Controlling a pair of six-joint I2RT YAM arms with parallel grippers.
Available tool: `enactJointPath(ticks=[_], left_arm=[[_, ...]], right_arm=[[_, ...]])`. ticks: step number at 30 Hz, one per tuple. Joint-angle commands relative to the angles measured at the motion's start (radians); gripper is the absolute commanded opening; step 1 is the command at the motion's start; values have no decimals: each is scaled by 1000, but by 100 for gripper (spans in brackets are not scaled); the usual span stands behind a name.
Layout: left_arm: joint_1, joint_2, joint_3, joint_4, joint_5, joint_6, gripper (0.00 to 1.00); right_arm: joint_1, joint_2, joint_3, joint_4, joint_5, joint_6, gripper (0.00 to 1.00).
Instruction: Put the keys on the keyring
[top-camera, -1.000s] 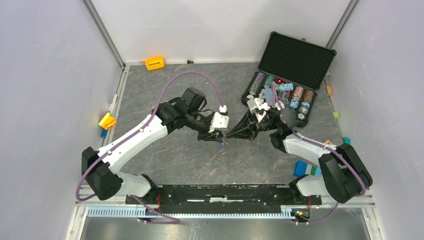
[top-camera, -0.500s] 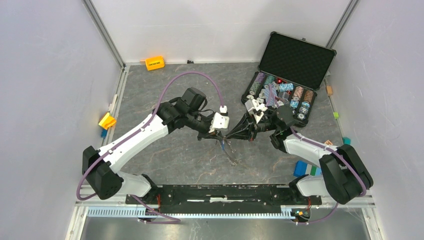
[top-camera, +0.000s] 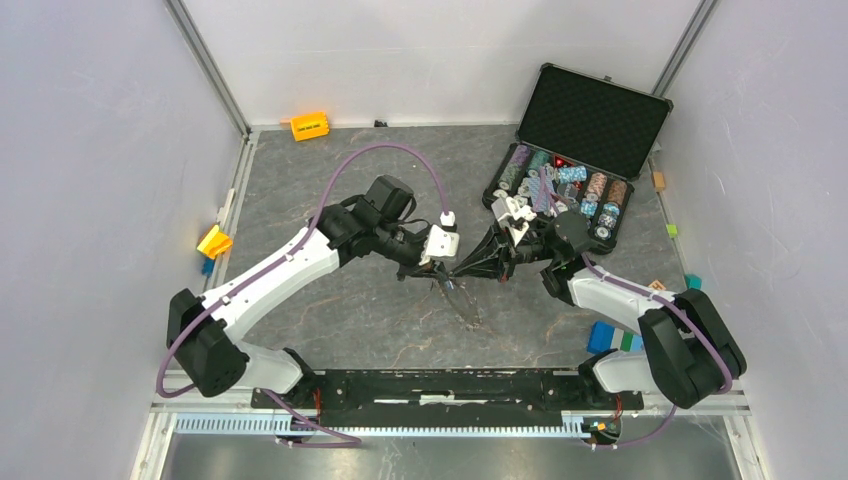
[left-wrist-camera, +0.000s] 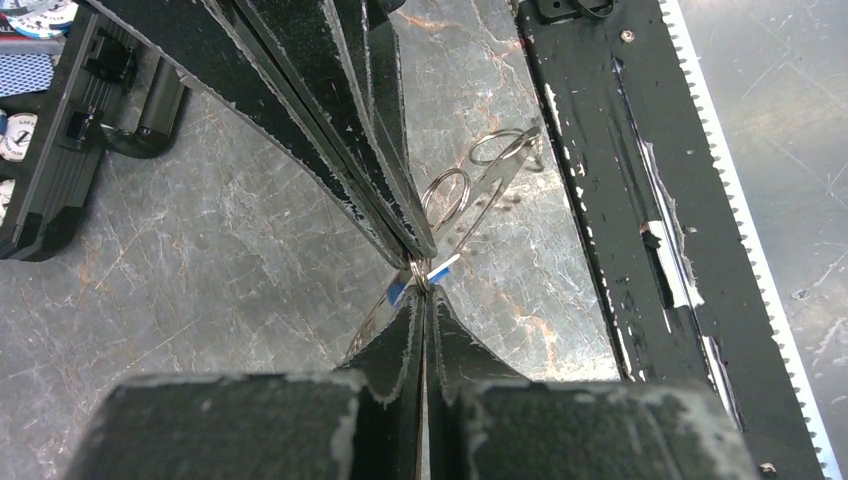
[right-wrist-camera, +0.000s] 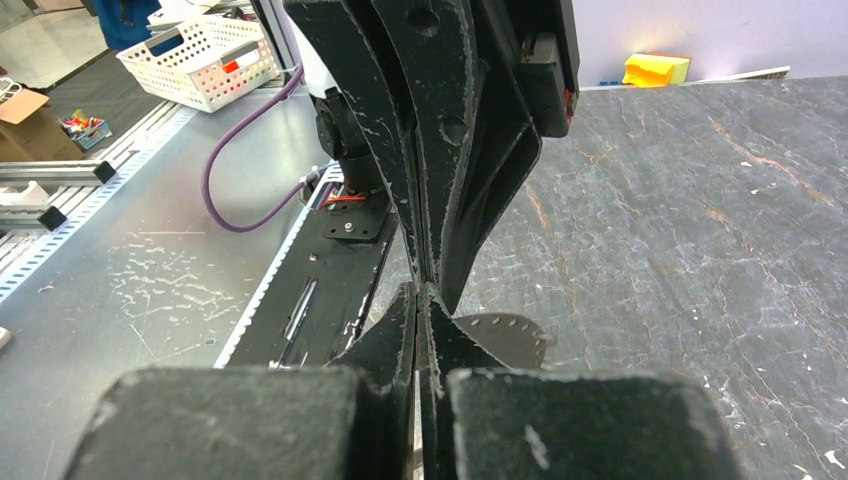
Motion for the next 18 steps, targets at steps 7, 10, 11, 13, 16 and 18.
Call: enactJointPath(ticks=[7,10,11,13,16,18], left_arm=[[1,39,19,89,47,17,2],[2,40,22,104,45,-3,2],[4,40,21,116,47,-15,2],[7,42,20,137,47,-39,2],[15,46,17,172,63,-73,2],[22,48,11,193,87,-90,2]], right_arm=[[14,-26,-7,96,22,16,0],[16,-28,-8,90,25,8,0],[18,-29,-8,81,28,-2,0],[18,-33,-7,47,31,-25,0],[24,-41,2,-21,39,-83,0],[27,-49,8,-74,45,-127,0]])
